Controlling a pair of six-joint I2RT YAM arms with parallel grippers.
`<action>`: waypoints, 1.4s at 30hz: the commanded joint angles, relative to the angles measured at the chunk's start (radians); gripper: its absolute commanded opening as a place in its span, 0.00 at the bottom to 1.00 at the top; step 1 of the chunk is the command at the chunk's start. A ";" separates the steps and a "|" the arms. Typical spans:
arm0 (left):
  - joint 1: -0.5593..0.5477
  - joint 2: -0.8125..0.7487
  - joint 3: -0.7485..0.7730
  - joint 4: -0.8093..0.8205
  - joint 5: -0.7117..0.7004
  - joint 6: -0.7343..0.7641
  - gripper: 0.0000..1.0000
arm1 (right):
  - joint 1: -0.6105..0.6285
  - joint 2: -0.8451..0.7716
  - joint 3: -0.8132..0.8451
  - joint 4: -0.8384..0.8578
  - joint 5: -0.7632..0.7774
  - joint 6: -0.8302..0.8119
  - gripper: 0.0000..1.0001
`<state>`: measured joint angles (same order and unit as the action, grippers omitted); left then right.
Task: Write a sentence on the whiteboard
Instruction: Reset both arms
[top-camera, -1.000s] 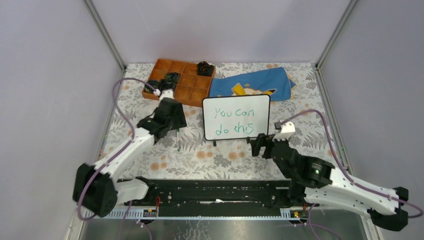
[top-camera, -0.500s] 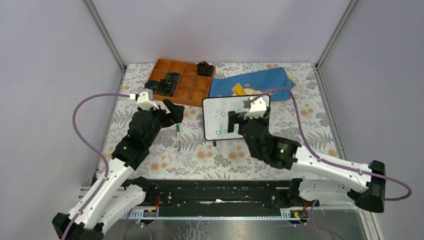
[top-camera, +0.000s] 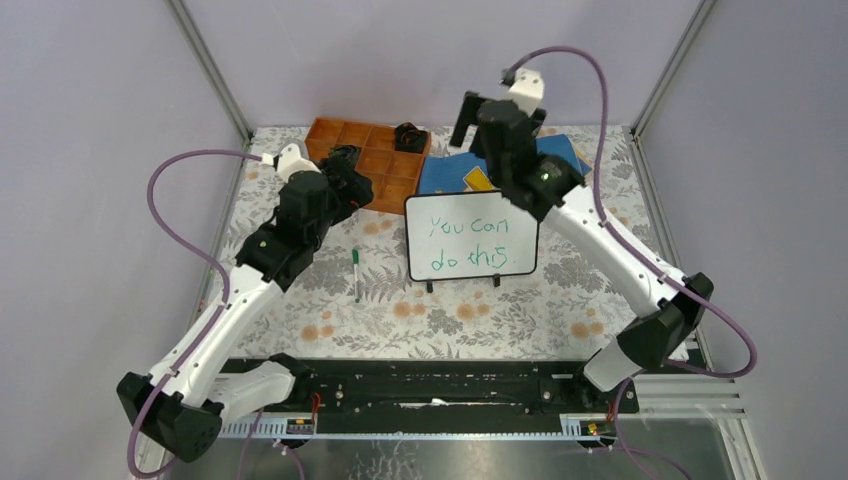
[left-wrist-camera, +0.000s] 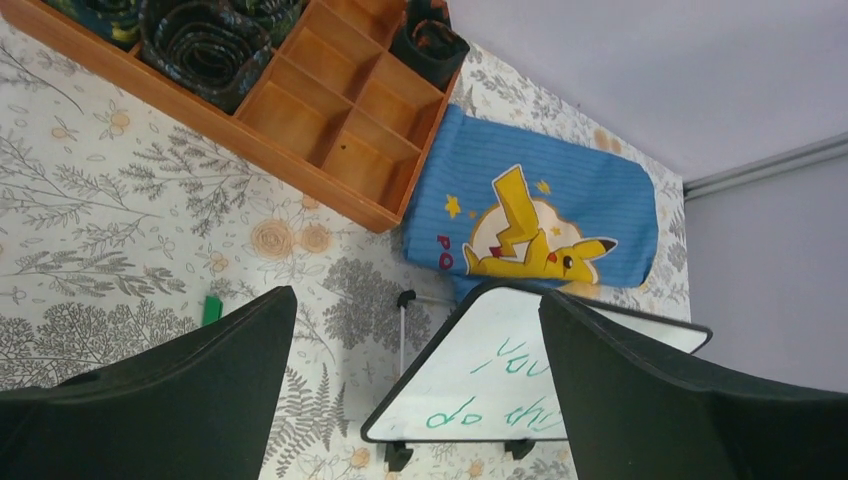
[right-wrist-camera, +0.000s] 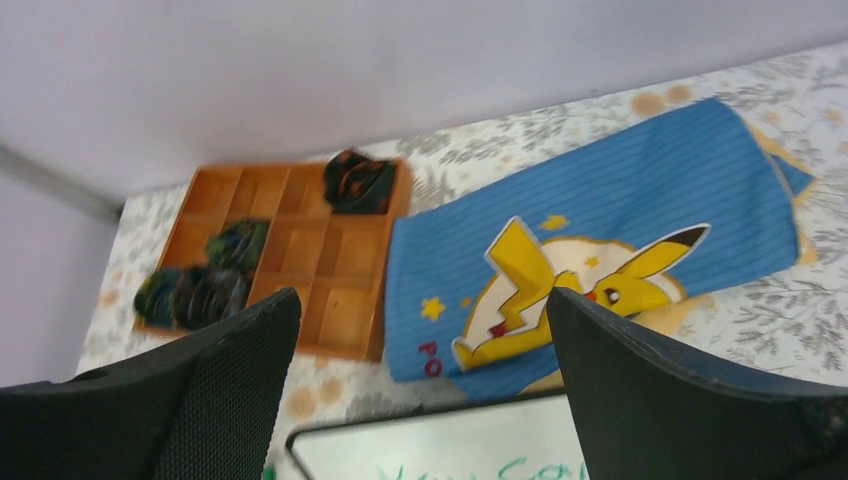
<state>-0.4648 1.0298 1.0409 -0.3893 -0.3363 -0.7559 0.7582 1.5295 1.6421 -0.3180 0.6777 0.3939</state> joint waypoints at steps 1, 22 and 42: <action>-0.036 0.078 0.159 -0.138 -0.146 -0.026 0.99 | -0.128 0.034 0.211 -0.211 -0.009 0.123 1.00; -0.130 0.220 0.946 -0.029 0.135 0.453 0.99 | 0.516 -0.294 0.160 0.609 0.282 -1.105 1.00; -0.167 0.055 0.760 0.058 -0.056 0.398 0.99 | 0.518 -0.691 -0.256 0.599 0.204 -0.816 1.00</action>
<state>-0.6235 1.0954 1.8111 -0.4103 -0.2592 -0.2939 1.2709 0.8413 1.3808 0.2665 0.8467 -0.4324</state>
